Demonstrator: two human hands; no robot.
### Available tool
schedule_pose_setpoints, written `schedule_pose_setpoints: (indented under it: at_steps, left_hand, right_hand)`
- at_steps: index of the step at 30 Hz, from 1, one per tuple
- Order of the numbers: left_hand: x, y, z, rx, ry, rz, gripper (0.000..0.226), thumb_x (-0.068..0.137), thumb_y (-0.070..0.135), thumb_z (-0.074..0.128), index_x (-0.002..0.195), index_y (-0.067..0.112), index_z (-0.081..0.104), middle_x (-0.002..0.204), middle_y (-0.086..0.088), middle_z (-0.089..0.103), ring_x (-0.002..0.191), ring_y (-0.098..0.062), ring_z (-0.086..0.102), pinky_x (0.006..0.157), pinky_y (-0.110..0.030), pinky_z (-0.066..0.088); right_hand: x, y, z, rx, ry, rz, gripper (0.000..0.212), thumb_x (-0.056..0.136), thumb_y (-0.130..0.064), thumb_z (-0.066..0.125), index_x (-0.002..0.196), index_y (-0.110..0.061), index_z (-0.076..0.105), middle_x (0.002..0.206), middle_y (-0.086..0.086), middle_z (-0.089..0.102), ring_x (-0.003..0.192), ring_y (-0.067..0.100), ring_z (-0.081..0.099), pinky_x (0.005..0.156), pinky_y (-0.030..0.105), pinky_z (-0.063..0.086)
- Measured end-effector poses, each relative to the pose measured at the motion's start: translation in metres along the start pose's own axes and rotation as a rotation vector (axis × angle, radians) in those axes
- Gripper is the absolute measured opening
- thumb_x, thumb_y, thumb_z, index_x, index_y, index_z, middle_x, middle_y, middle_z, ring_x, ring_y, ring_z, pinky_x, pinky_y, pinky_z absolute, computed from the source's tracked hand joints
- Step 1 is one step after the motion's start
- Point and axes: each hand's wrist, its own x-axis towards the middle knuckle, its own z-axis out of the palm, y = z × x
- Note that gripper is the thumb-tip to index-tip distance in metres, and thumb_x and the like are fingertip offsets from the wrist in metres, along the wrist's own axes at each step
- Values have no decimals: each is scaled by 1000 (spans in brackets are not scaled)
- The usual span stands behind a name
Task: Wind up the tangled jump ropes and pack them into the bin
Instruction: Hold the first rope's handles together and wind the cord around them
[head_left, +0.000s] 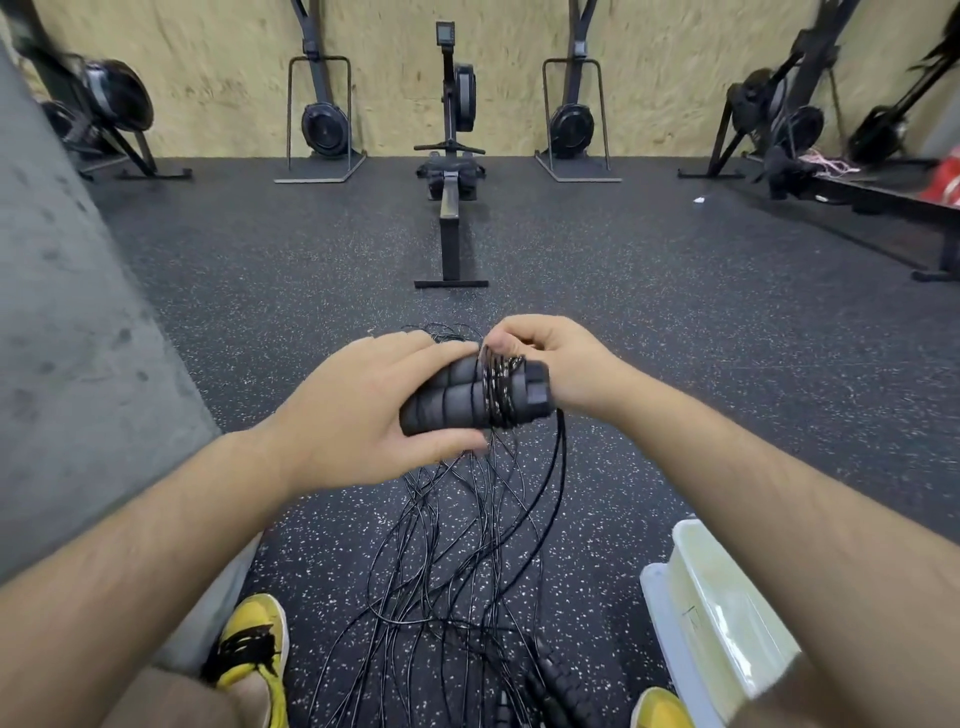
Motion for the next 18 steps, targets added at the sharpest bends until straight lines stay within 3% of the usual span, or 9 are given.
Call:
schedule_pose_setpoints:
  at_steps: [2, 4, 5, 7, 10, 14, 18]
  left_hand:
    - [-1, -1, -1, 7, 14, -10, 79, 88, 74, 52, 143, 17, 50, 99, 12, 54, 92, -11, 54, 79, -26, 38]
    - [-1, -5, 0, 81, 47, -12, 81, 89, 73, 51, 144, 14, 50, 102, 6, 59, 93, -16, 56, 80, -30, 42]
    - [0, -9, 2, 124, 65, -19, 81, 89, 72, 51, 144, 13, 51, 103, 2, 61, 92, -20, 58, 80, -35, 46]
    - [1, -15, 4, 205, 88, -47, 81, 89, 71, 50, 144, 11, 52, 102, -3, 61, 90, -26, 60, 75, -42, 50]
    - [4, -28, 4, 322, 107, -113, 81, 89, 70, 46, 142, 10, 54, 98, -7, 61, 85, -31, 60, 68, -41, 49]
    - [2, -47, 4, 448, 61, -155, 81, 87, 71, 42, 139, 11, 57, 97, -9, 62, 83, -32, 60, 67, -40, 46]
    - [3, -51, 8, 491, 15, -140, 75, 88, 66, 52, 139, 12, 57, 99, -9, 62, 84, -32, 61, 67, -40, 44]
  right_hand:
    - [-4, -5, 6, 72, -4, 41, 31, 98, -10, 58, 79, -32, 66, 74, -16, 58, 64, -5, 52, 63, 17, 45]
    - [-9, -11, 14, -31, -23, 88, 29, 96, 3, 53, 92, -25, 62, 81, -13, 58, 66, -10, 53, 64, 8, 44]
    - [-10, -11, 21, -63, -12, 119, 26, 97, 3, 48, 92, -19, 61, 79, -7, 59, 65, -4, 54, 62, 11, 44]
    - [-12, -12, 34, -51, 2, 249, 23, 102, -9, 40, 87, -15, 57, 75, 1, 57, 65, 12, 51, 60, 25, 44]
    - [-14, -12, 55, -15, -97, 332, 26, 107, -28, 36, 91, -21, 55, 70, -6, 48, 55, 9, 43, 53, 28, 42]
    - [-16, -24, 69, -292, -132, 234, 31, 107, -31, 32, 102, -20, 61, 77, -11, 52, 64, 3, 47, 66, 27, 38]
    - [-20, -40, 61, -495, -156, 202, 35, 106, -34, 35, 105, -11, 61, 87, 2, 62, 71, 15, 55, 58, 29, 37]
